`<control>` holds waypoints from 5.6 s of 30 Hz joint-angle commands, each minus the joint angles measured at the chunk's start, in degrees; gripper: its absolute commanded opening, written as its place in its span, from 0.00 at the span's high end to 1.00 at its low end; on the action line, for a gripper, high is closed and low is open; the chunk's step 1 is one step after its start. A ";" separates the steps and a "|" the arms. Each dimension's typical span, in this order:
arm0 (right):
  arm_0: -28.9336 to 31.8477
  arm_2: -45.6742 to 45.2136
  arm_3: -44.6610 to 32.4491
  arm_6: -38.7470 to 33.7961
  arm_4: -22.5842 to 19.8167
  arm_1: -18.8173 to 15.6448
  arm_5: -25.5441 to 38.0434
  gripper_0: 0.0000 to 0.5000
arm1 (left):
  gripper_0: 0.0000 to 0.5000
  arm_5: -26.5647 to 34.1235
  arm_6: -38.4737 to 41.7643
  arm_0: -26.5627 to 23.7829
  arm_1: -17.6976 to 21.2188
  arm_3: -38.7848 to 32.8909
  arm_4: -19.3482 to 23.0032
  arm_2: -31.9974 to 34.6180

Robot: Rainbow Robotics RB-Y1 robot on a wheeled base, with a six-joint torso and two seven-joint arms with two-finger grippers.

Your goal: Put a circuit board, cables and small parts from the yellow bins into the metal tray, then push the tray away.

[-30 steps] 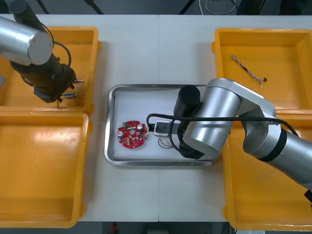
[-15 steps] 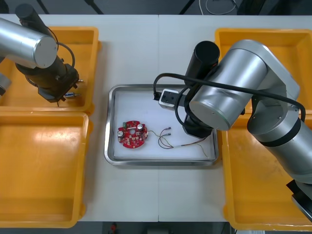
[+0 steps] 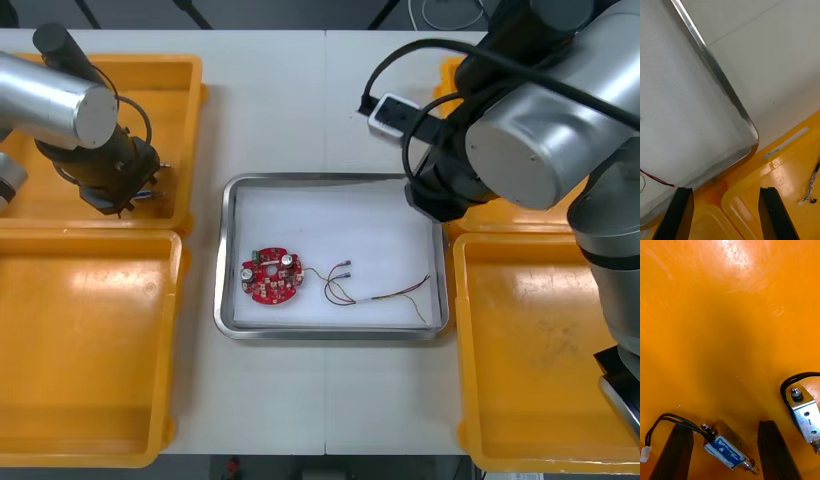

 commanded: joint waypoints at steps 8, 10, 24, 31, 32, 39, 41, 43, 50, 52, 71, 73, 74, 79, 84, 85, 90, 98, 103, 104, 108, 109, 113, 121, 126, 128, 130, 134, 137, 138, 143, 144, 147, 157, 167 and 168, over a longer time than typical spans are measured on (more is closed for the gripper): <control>1.90 -10.72 -1.67 -3.09 3.11 -4.81 0.19 0.00 | 1.00 -0.48 3.16 -1.67 -0.88 -0.14 -1.02 -3.86; 1.90 -12.66 0.00 -3.27 3.28 -5.33 0.19 0.00 | 1.00 -0.48 3.16 -1.67 -0.80 -0.14 -0.93 -3.59; 1.90 -22.32 8.17 -3.27 5.92 -7.18 0.19 0.00 | 1.00 10.51 2.02 -1.67 0.79 -7.79 -0.32 7.57; 0.32 -23.11 15.47 -3.18 7.24 -7.71 0.19 0.00 | 1.00 18.59 0.88 -1.67 2.81 -16.75 0.21 9.94; -0.47 -23.29 17.40 -3.18 7.24 -7.71 0.19 0.00 | 1.00 19.74 0.62 -1.67 3.07 -18.51 0.21 9.94; -8.21 -24.08 30.06 -3.27 7.24 -7.62 0.19 0.00 | 1.00 24.57 -0.26 -1.67 3.25 -27.39 2.50 9.94; -10.76 -24.52 33.92 -3.27 7.15 -7.62 0.19 0.00 | 1.00 25.71 -0.44 -1.67 3.34 -30.20 3.55 9.85; -12.34 -25.22 36.30 -3.09 6.97 -7.53 0.19 0.00 | 1.00 26.42 -0.62 -1.67 3.25 -32.31 4.52 9.77; -15.33 -26.19 42.36 -2.30 6.62 -7.53 0.14 0.00 | 1.00 27.82 -0.88 -1.76 3.25 -40.04 7.68 7.66; -16.29 -26.19 44.21 -2.04 6.62 -7.53 -1.26 0.00 | 1.00 27.82 -0.97 -1.85 3.25 -41.54 8.21 6.34; -29.65 -26.37 73.21 1.30 6.01 -5.51 -22.97 0.00 | 1.00 19.56 -7.47 -7.56 -3.52 -39.95 3.99 -10.98; -30.27 -26.37 75.32 1.57 6.01 -4.89 -24.55 0.00 | 1.00 18.16 -9.14 -7.56 -4.40 -38.46 2.67 -12.03; -30.71 -26.37 76.73 1.74 5.92 -4.54 -25.52 0.00 | 1.00 17.19 -9.93 -7.65 -5.01 -37.58 1.88 -12.73; -31.41 -26.37 81.73 1.92 5.74 -3.05 -30.27 0.00 | 1.00 12.71 -11.87 -7.83 -6.95 -33.27 -1.02 -15.99; -31.41 -26.54 85.87 2.27 5.48 -2.35 -34.66 0.00 | 1.00 9.37 -14.94 -8.00 -8.35 -29.41 -3.57 -19.15; -31.41 -26.54 86.74 2.53 5.39 -2.17 -35.80 0.00 | 1.00 8.49 -15.21 -7.91 -8.53 -28.44 -3.74 -19.59; -31.15 -26.54 89.03 3.32 4.78 -1.64 -37.47 0.00 | 1.00 3.65 -15.38 -7.91 -8.97 -24.84 -4.97 -22.23; -29.13 -26.54 89.03 3.94 1.00 -1.29 -39.14 0.00 | 1.00 -1.01 -15.03 -7.91 -9.14 -21.67 -5.15 -24.07; -28.60 -26.10 89.03 4.73 1.70 -1.38 -39.58 0.00 | 1.00 -0.92 -15.03 -7.91 -9.14 -21.67 -5.06 -24.60; -28.51 -26.01 89.03 4.99 2.05 -1.47 -39.67 0.00 | 0.99 -0.92 -15.03 -7.91 -9.14 -21.67 -5.06 -24.69; -28.16 -25.58 89.03 5.87 3.55 -1.73 -40.28 0.00 | 0.21 -0.92 -14.59 -7.91 -9.14 -21.67 -5.06 -25.04; -27.98 -25.49 89.03 6.14 3.72 -1.73 -40.90 0.00 | 0.02 -0.83 -14.41 -7.91 -9.14 -21.67 -5.06 -24.95; -27.37 -25.05 89.03 6.40 3.81 -1.64 -41.69 0.00 | 0.00 -0.65 -13.80 -7.91 -9.14 -21.67 -5.15 -24.95; -25.70 -24.87 89.03 6.84 3.99 -1.73 -43.36 0.00 | 0.00 0.05 -11.51 -7.91 -9.14 -22.46 -5.77 -24.60; -25.08 -24.87 89.03 7.02 4.07 -1.82 -43.54 0.00 | 0.00 5.67 -10.63 -8.09 -9.14 -24.66 -5.68 -21.35; -24.91 -24.96 89.03 6.84 4.07 -1.82 -43.45 0.00 | 0.00 7.96 -10.28 -8.44 -8.97 -25.28 -5.15 -20.12; -24.73 -24.87 89.03 6.75 4.07 -1.82 -43.45 0.00 | 0.00 11.04 -9.84 -9.41 -8.53 -25.54 -4.27 -18.36; -24.47 -24.87 89.03 6.58 3.99 -1.91 -43.45 0.00 | 0.00 14.99 -9.05 -10.73 -8.44 -25.54 -3.13 -14.49; -24.29 -24.87 89.03 6.31 3.81 -1.91 -43.36 0.17 | 0.00 17.89 -8.53 -11.69 -8.09 -25.54 -2.60 -11.06; -24.03 -24.87 89.03 6.40 3.90 -1.82 -43.36 0.28 | 0.00 19.03 -8.44 -11.96 -7.83 -25.54 -2.34 -9.75; -23.76 -24.96 89.03 6.40 3.55 -2.08 -43.36 0.85 | 0.00 21.85 -8.17 -13.54 -5.01 -24.05 0.30 -5.09; -23.76 -24.87 89.03 6.40 3.55 -2.08 -43.36 0.91 | 0.00 21.93 -8.17 -13.80 -4.66 -23.61 0.47 -4.56; -23.76 -24.87 89.03 6.31 3.37 -2.08 -43.36 1.00 | 0.00 22.46 -8.26 -14.95 -3.08 -20.97 1.09 -2.89; -23.76 -24.87 86.74 6.93 3.99 -3.40 -40.28 1.00 | 0.00 21.14 -9.76 -16.97 1.14 -10.86 1.62 2.82; -22.18 -27.33 70.75 5.70 5.57 -4.54 -22.97 1.00 | 0.00 15.08 -10.20 -18.37 2.54 0.30 2.32 3.61; -21.30 -28.30 68.02 5.52 5.57 -4.46 -21.39 1.00 | 0.00 14.38 -10.20 -18.55 2.54 1.27 2.50 3.61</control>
